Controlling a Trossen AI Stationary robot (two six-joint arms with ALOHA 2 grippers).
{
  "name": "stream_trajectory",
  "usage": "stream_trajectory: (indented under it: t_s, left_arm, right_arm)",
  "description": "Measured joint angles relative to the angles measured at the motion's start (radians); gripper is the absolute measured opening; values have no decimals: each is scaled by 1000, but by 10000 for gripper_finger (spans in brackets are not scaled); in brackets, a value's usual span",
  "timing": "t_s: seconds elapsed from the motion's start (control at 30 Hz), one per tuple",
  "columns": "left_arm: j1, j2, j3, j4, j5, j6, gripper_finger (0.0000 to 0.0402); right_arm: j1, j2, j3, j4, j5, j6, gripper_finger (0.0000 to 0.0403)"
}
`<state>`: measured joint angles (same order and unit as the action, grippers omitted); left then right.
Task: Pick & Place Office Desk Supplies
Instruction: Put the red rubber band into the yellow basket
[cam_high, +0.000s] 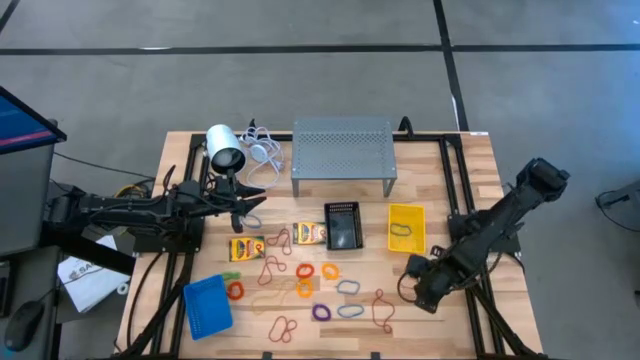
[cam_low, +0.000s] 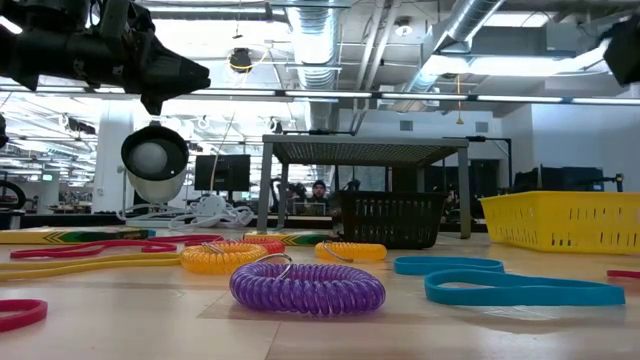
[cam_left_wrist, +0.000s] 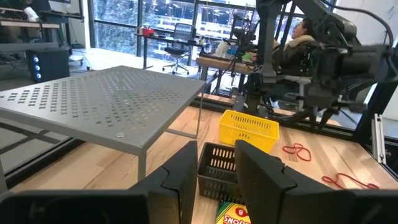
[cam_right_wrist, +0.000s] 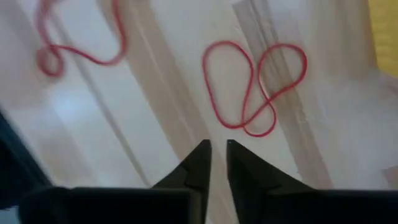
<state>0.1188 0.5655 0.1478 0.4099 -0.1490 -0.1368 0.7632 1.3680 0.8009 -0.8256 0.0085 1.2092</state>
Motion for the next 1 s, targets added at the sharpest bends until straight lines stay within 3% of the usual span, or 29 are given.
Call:
stream_trajectory:
  t_s: [0.23,0.4,0.73,1.0]
  left_arm:
    - [0,0,0,1,0,0,104]
    - [0,0,0,1,0,1,104]
    - [0,0,0,1,0,31,104]
    - [0,0,0,2,0,31,104]
  right_arm:
    - [-9,95,0,41,-4,62,147]
    - [-23,162,0,47,2,77,179]
    - [-44,262,0,49,26,40,159]
    - [-42,258,-2,62,24,38,120]
